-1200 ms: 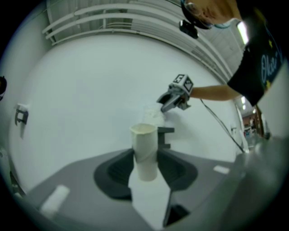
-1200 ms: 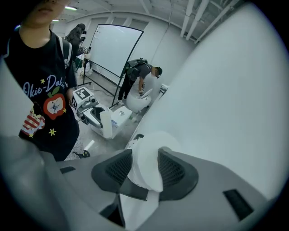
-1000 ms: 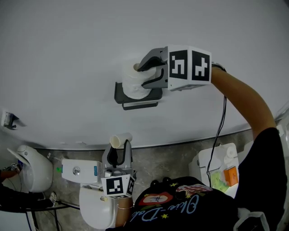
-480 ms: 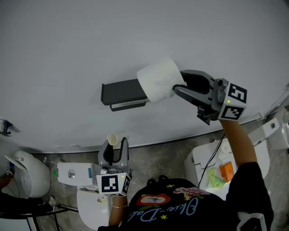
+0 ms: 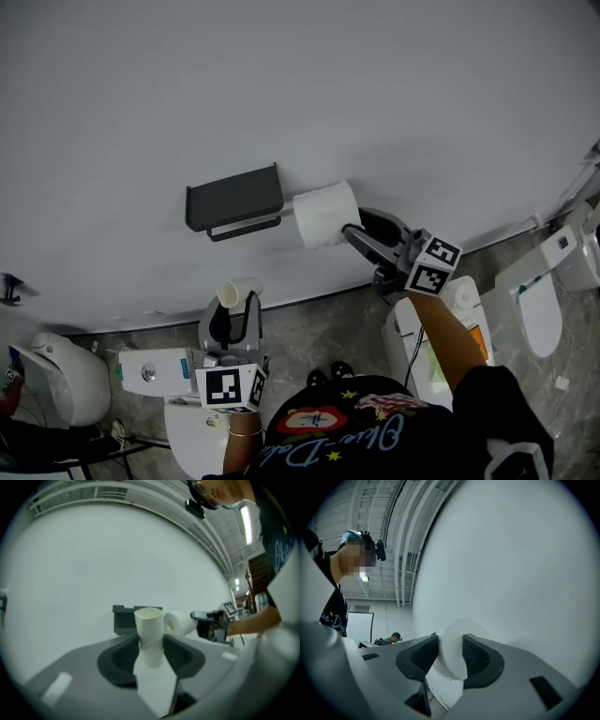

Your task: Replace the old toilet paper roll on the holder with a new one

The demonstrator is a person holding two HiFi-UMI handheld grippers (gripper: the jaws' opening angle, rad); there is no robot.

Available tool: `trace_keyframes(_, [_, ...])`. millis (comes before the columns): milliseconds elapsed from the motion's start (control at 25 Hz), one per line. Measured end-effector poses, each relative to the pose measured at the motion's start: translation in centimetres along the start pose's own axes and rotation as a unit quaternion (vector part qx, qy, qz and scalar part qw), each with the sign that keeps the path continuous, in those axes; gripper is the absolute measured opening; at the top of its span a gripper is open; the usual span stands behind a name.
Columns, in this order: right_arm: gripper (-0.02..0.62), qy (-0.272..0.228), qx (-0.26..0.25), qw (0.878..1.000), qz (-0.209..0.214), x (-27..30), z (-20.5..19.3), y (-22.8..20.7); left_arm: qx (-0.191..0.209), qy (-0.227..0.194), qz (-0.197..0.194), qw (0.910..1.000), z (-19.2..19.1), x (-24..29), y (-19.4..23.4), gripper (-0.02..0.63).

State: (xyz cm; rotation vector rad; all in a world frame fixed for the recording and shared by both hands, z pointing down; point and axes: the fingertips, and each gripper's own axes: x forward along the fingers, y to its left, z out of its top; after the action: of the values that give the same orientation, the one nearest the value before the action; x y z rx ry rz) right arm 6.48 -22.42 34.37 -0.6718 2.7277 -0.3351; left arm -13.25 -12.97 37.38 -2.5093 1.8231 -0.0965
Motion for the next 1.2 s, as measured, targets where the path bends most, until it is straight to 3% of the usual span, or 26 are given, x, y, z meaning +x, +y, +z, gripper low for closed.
trace_keyframes(160, [0.17,0.004,0.029,1.0,-0.003,2.3,-2.7,-0.9,-0.005,0.002,0.005,1.0,-0.4,-0.4,0.4,0.162])
trace_keyframes(360, [0.169,-0.023,0.072,0.997,0.002,2.9,-2.7,-1.6,-0.009,0.002,0.022,0.9997,-0.6,-1.0,0.6,0.162])
trace_keyframes(880, [0.169,0.02,0.078,0.994,0.073,9.6,-6.2,3.4,-0.013,0.005,0.046,0.9988,-0.9,-2.3,1.8,0.163])
trace_keyframes(1200, [0.169,0.033,0.091,0.992,0.085,12.8,-8.3,4.7,-0.019,0.009,0.071,0.9973,-1.2,-3.9,3.8,0.162])
